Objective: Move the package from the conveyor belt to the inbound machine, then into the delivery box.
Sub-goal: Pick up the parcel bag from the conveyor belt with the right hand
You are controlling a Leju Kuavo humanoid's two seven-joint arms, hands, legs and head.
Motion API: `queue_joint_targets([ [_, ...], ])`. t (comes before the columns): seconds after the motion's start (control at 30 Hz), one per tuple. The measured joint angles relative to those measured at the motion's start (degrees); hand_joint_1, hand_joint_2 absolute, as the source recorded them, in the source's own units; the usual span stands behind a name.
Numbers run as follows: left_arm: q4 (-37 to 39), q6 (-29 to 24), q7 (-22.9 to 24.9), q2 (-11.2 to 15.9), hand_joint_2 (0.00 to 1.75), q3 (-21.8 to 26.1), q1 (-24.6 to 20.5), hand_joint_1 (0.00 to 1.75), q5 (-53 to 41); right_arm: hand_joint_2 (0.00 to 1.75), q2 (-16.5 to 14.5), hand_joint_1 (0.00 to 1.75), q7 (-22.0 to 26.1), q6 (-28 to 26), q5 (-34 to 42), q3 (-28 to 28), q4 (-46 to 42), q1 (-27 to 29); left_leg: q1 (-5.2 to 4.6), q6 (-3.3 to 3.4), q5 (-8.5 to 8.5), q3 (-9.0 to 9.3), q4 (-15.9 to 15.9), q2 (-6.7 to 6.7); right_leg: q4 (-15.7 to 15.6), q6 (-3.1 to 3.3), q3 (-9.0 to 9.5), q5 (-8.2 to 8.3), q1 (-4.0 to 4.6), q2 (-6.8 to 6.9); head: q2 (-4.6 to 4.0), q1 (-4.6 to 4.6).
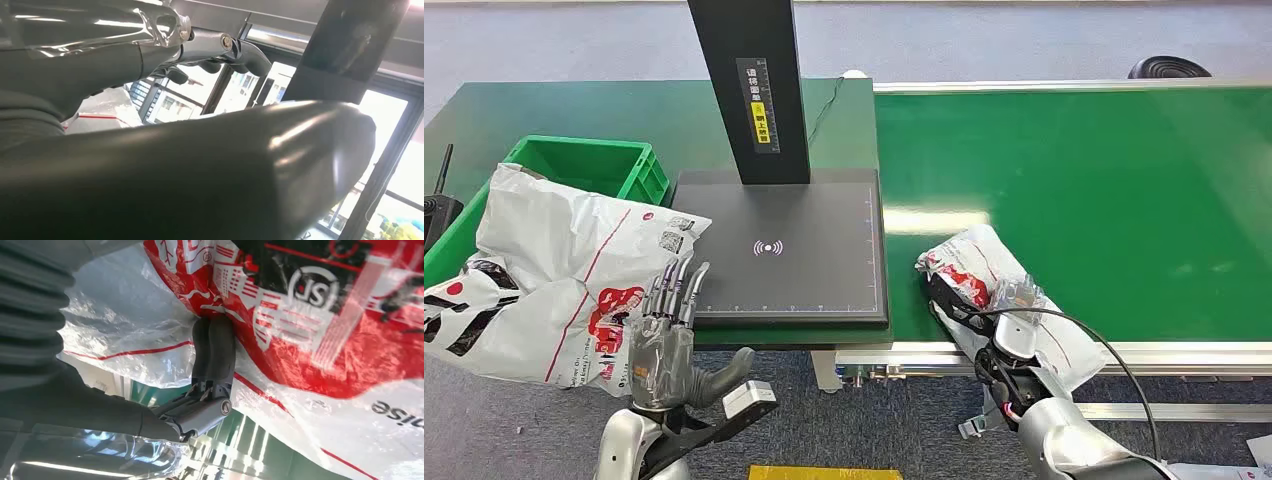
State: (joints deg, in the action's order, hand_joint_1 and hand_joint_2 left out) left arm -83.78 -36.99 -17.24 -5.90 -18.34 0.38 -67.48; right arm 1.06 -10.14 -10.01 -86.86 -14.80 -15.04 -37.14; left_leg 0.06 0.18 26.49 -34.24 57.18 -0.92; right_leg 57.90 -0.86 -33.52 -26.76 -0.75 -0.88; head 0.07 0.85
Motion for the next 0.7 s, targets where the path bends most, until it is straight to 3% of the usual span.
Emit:
queue_joint_targets([
  [0.43, 2.7, -1.3, -1.4, 0.0, 0.00, -0.3, -0.9, 0.00, 2.0, 1.75, 0.2, 0.00, -1.7, 5.8, -0.1, 0.0, 0.0, -0.5, 0.00, 0.00, 0.00, 0.11, 0.0, -0.05, 0.0, -0.02, 0.11, -0.01, -0.01, 0.03, 0.00, 0.00],
  [0.57, 3.3, -1.3, -1.4, 0.0, 0.00, -0.5, -1.6, 0.00, 2.0, 1.75, 0.2, 1.75, -2.2, 7.4, 0.1, 0.0, 0.0, -0.8, -0.01, 0.00, 0.00, 0.17, 0.0, -0.07, 0.0, -0.02, 0.21, -0.02, -0.01, 0.04, 0.00, 0.00],
  [0.7, 3.8, -1.3, -1.4, 0.0, 0.00, -0.8, -2.3, 0.00, 2.0, 1.75, 0.0, 1.75, -2.2, 8.3, 0.1, 0.0, 0.0, -0.9, -0.01, 0.00, 0.00, 0.21, 0.0, -0.06, 0.0, -0.02, 0.25, -0.02, -0.02, 0.04, 0.00, 0.00],
])
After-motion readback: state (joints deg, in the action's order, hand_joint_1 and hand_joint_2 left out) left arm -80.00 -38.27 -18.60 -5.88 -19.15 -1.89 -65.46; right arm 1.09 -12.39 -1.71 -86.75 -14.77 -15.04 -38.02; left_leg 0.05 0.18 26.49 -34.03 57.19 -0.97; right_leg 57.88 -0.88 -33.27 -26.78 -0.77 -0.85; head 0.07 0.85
